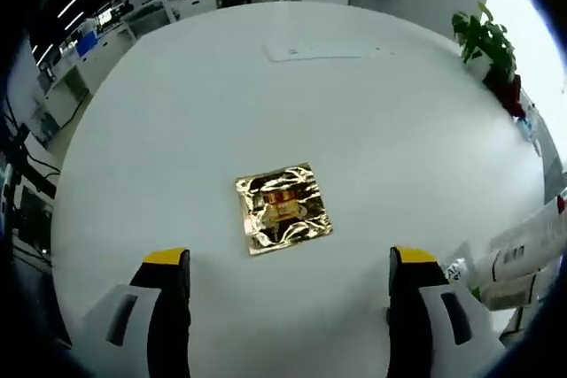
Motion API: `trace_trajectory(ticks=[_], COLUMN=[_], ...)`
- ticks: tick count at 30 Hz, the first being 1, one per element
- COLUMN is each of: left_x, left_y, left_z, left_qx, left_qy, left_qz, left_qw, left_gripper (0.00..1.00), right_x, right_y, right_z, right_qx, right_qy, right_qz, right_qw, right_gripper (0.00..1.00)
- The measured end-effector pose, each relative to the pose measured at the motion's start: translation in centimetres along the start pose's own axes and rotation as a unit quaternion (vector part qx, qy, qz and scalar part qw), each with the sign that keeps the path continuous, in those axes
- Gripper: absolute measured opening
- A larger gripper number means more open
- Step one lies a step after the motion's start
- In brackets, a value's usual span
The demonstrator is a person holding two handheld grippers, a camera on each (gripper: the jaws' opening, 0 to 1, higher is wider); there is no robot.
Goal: Arrange the skincare products in the storage area until every visible bottle or jar stands upright without overlapping.
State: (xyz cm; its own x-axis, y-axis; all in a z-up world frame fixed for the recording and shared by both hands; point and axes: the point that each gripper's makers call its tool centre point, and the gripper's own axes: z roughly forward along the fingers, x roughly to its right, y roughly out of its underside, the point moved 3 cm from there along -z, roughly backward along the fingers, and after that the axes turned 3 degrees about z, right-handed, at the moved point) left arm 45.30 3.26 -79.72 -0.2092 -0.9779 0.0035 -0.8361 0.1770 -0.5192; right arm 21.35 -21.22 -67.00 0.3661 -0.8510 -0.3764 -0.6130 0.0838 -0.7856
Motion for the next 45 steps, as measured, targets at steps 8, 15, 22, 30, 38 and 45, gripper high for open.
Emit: trace_trajectory(ticks=[8, 15, 22, 30, 38, 45], left_x=[-0.5, -0.2, -0.8, -0.8, -0.8, -0.9], left_y=[-1.1, -1.9, -2.4, -2.5, -2.5, -1.7], left_z=[1.2, 2.0, 2.5, 2.2, 2.0, 0.1], left_qx=[-0.011, -0.008, -0.006, 0.000, 0.002, 0.008], left_qy=[-0.021, -0.025, -0.030, -0.025, -0.025, -0.025], left_qz=[-0.005, -0.006, -0.005, 0.010, 0.019, -0.002], left_qw=[0.9997, 0.9996, 0.9995, 0.9996, 0.9995, 0.9997], left_gripper=[0.77, 0.71, 0.61, 0.38, 0.36, 0.33], right_x=[0.0, 0.1, 0.2, 0.3, 0.3, 0.2], right_y=[0.1, 0.2, 0.1, 0.1, 0.1, 0.0], right_z=[-0.1, -0.2, -0.3, -0.3, -0.3, -0.3], right_qx=[0.001, 0.006, 0.009, 0.012, 0.013, 0.016], right_qy=[0.003, 0.011, 0.012, 0.016, 0.018, 0.010], right_qz=[-0.017, -0.028, -0.027, -0.030, -0.031, -0.029], right_qw=[0.9998, 0.9995, 0.9995, 0.9994, 0.9993, 0.9994], right_gripper=[0.99, 0.99, 0.99, 0.99, 0.99, 0.99])
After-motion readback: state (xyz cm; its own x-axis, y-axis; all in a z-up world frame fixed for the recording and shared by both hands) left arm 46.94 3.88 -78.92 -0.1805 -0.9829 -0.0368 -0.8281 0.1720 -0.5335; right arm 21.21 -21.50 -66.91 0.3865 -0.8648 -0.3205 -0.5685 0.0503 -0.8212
